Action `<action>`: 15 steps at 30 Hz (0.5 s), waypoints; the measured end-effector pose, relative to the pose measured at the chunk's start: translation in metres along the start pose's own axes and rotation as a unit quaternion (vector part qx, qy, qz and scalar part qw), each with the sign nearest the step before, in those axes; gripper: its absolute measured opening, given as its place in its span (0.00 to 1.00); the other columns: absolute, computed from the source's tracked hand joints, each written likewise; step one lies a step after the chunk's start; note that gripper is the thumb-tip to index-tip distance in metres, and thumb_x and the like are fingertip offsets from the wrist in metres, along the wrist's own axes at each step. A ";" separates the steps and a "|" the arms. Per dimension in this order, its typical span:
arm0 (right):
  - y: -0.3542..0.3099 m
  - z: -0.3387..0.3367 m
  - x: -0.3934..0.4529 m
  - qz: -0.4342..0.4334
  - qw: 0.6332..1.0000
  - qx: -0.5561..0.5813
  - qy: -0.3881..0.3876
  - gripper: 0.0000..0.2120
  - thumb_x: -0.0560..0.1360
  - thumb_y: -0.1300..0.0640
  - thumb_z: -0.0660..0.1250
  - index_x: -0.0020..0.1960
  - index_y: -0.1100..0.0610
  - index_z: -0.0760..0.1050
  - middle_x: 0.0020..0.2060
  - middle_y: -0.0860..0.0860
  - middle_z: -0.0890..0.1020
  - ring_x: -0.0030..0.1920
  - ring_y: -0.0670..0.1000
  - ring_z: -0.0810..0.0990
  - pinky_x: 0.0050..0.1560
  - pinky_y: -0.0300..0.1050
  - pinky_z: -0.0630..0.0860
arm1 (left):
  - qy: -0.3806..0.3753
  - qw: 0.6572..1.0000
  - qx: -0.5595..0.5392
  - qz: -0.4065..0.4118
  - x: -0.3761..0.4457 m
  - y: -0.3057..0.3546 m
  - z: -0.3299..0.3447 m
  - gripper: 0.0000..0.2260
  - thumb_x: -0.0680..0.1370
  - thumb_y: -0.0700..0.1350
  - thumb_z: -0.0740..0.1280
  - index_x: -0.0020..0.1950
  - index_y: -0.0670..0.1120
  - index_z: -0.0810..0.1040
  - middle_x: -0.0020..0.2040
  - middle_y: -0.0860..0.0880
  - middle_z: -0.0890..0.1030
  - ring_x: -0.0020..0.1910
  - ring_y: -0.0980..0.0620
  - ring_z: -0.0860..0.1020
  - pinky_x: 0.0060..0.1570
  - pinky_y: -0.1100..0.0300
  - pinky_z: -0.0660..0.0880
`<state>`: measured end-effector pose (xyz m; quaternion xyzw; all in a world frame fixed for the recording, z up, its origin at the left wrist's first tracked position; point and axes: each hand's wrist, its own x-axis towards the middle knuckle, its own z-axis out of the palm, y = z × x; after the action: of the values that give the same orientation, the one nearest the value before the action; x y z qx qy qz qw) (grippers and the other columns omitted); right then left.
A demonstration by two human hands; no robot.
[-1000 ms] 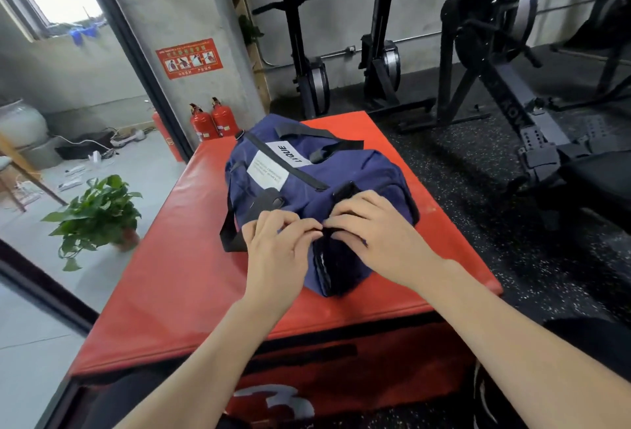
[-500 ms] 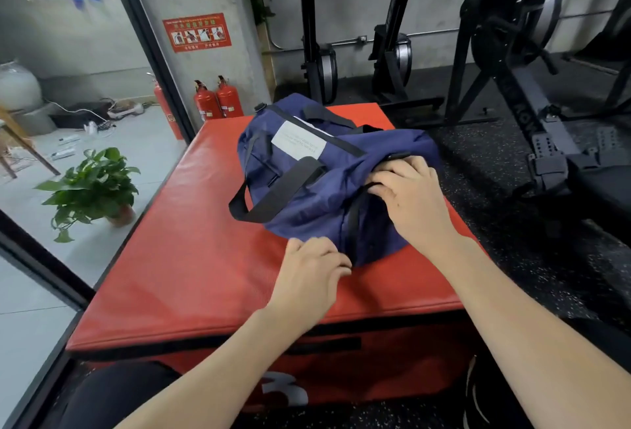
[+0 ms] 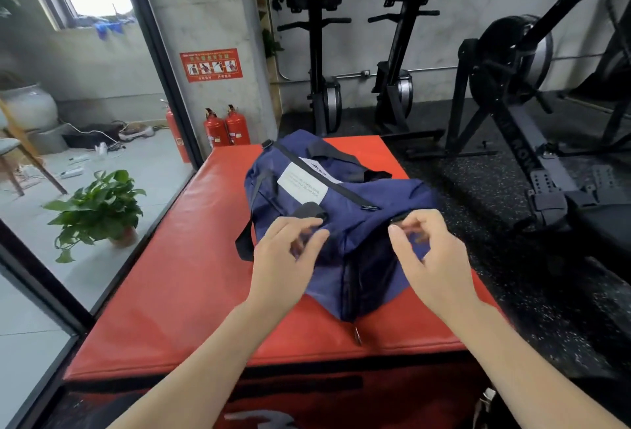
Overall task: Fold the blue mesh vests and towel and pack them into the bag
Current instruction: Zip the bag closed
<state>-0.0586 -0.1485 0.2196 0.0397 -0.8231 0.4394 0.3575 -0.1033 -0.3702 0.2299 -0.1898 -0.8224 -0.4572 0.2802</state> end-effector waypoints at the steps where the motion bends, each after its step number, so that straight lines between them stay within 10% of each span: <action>1: -0.005 0.000 -0.001 0.034 0.999 0.018 0.012 0.13 0.75 0.41 0.67 0.55 0.46 0.71 0.44 0.39 0.81 0.42 0.45 0.81 0.46 0.53 0.77 | 0.014 1.000 -0.008 -0.007 0.013 -0.002 -0.003 0.04 0.76 0.46 0.73 0.50 0.53 0.84 0.44 0.57 0.79 0.39 0.55 0.77 0.44 0.70 0.71; 7: -0.015 0.017 0.012 0.113 0.992 -0.005 -0.058 0.22 0.70 0.26 0.61 0.57 0.37 0.72 0.45 0.44 0.82 0.43 0.47 0.81 0.50 0.56 0.78 | -0.035 0.998 0.041 0.012 0.112 -0.046 -0.012 0.10 0.76 0.47 0.73 0.56 0.53 0.82 0.51 0.57 0.75 0.49 0.60 0.74 0.55 0.66 0.70; 12: -0.014 0.033 0.028 0.150 0.988 -0.020 -0.035 0.24 0.67 0.26 0.64 0.50 0.45 0.72 0.41 0.47 0.76 0.37 0.50 0.75 0.45 0.55 0.75 | -0.130 0.985 0.091 -0.075 0.202 -0.103 -0.011 0.15 0.73 0.53 0.74 0.59 0.59 0.81 0.68 0.48 0.69 0.70 0.51 0.65 0.71 0.53 0.64; 15: -0.009 0.036 0.040 0.166 0.985 -0.048 -0.022 0.19 0.69 0.33 0.69 0.46 0.46 0.72 0.41 0.45 0.77 0.42 0.48 0.76 0.48 0.54 0.73 | -0.179 0.975 0.083 -0.104 0.241 -0.132 -0.006 0.12 0.70 0.55 0.72 0.54 0.63 0.83 0.63 0.52 0.77 0.65 0.51 0.74 0.66 0.49 0.71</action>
<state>-0.1048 -0.1713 0.2380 -0.1047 -0.8462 0.4516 0.2629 -0.3628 -0.4290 0.2998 -0.1583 -0.9093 -0.3730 0.0946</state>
